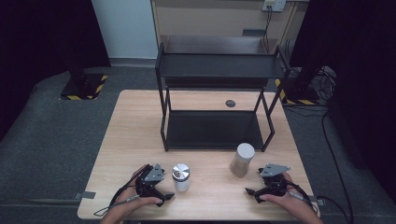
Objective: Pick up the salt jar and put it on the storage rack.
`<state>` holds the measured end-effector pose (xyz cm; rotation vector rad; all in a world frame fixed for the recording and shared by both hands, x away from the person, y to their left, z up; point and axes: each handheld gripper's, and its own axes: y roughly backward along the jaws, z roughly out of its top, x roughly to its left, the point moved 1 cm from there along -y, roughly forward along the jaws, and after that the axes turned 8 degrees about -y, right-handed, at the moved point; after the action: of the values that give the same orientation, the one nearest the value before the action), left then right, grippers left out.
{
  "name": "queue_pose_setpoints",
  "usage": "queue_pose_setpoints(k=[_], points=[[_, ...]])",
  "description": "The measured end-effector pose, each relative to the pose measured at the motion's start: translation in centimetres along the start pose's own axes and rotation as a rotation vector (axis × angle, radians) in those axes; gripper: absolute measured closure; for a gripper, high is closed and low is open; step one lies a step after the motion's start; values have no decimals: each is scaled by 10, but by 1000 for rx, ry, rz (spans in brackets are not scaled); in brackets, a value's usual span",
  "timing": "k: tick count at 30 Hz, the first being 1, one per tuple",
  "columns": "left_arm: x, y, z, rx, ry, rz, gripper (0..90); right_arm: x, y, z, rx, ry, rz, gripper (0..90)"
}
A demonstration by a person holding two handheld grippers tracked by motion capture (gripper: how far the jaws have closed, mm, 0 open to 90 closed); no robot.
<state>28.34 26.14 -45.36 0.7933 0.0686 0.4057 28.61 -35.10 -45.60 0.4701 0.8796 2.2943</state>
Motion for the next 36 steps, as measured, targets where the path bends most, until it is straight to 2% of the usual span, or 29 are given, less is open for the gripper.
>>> queue_pose_setpoints(k=[16,26,36], points=[[0,0,0,0,0,-2,0,1,0,0,-1,-3,-3,18],[2,0,1,-7,-12,-23,15,1,0,0,-1,-3,-3,18],[0,3,4,-50,-6,-21,15,1,0,0,-1,-3,-3,17]])
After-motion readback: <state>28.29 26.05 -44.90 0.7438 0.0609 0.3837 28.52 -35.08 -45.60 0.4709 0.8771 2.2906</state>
